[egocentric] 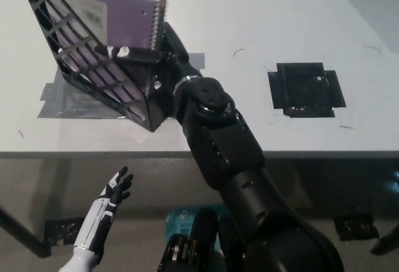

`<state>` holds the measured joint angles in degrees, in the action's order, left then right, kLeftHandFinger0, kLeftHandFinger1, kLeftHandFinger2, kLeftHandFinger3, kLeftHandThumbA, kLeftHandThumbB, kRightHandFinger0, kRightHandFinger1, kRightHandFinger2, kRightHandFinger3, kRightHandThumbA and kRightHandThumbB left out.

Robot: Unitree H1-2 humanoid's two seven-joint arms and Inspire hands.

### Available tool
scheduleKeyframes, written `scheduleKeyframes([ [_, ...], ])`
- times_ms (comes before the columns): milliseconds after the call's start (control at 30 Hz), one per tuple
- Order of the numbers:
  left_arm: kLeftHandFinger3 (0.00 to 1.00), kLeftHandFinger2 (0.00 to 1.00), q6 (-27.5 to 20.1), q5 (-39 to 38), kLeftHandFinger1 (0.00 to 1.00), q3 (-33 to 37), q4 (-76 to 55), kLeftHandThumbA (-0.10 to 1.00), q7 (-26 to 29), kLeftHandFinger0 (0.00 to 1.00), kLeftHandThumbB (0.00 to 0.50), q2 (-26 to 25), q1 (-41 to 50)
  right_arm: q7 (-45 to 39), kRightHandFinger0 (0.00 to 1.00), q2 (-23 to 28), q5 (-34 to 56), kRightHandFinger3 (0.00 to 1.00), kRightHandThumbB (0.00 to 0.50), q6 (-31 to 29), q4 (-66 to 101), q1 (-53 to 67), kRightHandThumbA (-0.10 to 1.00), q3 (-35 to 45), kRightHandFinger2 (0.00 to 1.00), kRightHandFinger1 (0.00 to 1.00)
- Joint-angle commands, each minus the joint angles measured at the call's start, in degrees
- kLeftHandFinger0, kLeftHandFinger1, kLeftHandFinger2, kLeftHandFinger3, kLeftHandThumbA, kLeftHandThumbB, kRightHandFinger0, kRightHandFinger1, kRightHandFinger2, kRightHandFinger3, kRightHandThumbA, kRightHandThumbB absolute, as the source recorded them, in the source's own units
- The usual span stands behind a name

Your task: A shelf with a book inside it is placed on the center of the desk infront of the robot. The robot uses its right hand to grab the book, take it out and hand it to a person.

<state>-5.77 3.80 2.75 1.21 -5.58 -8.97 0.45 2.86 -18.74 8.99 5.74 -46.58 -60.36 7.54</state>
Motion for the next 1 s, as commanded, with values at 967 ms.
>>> scheduleKeyframes([
  [967, 1.00, 1.00, -1.4, -0.3, 1.00, -0.1, -1.5, 1.00, -0.6, 1.00, 0.196, -0.9, -0.6, 14.1, 0.00, 6.1, 38.8, 0.03, 0.001, 12.1, 39.9, -2.5, 1.00, 25.3, 0.00, 0.00],
])
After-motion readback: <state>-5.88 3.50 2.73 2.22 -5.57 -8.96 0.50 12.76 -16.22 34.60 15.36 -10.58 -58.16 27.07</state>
